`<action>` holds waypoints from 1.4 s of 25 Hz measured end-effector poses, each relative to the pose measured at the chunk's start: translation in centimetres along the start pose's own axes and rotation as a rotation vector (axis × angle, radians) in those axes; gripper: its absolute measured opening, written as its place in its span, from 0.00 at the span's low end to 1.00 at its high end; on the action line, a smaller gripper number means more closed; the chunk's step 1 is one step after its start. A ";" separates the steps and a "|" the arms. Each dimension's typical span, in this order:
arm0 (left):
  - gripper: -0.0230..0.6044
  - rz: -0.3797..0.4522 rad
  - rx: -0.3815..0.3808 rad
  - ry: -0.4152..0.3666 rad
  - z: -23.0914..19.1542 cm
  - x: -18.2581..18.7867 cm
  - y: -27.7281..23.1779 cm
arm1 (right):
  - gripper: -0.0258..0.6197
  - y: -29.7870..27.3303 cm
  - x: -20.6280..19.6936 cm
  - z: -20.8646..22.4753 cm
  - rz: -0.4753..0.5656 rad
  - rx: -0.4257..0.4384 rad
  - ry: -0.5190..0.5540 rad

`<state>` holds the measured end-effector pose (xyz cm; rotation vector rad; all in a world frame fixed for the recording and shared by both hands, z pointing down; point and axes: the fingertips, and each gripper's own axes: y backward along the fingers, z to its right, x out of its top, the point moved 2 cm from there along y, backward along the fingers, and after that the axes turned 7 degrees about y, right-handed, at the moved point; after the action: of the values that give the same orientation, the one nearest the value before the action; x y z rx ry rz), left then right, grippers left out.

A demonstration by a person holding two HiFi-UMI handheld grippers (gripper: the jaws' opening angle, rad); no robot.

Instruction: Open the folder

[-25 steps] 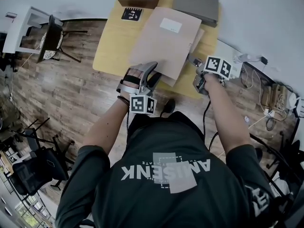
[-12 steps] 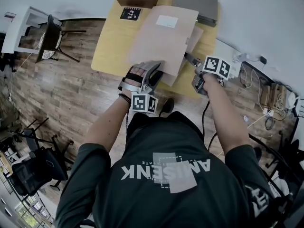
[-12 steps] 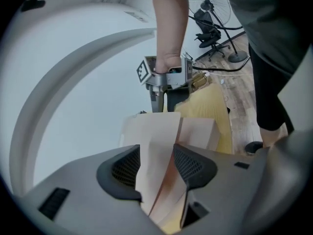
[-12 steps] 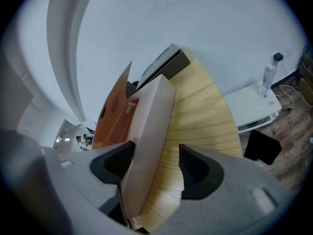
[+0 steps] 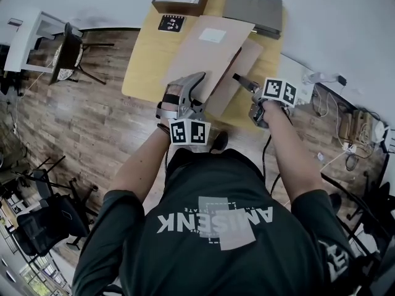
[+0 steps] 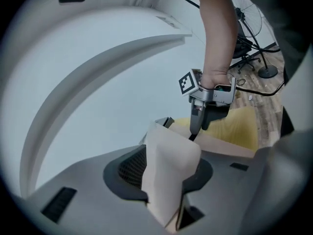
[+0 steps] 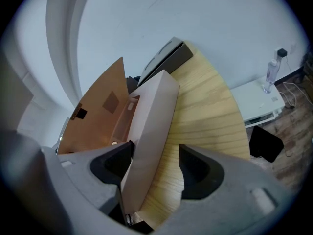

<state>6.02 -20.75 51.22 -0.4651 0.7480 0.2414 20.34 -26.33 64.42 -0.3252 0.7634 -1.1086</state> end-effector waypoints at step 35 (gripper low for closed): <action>0.06 -0.165 0.085 0.703 -18.3 -15.2 6.2 | 0.51 2.6 -0.5 1.0 0.066 -0.172 -0.082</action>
<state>-17.99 -24.95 48.23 -0.5322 1.3914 -0.1225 22.64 -24.88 63.77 -0.4848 0.7934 -0.9643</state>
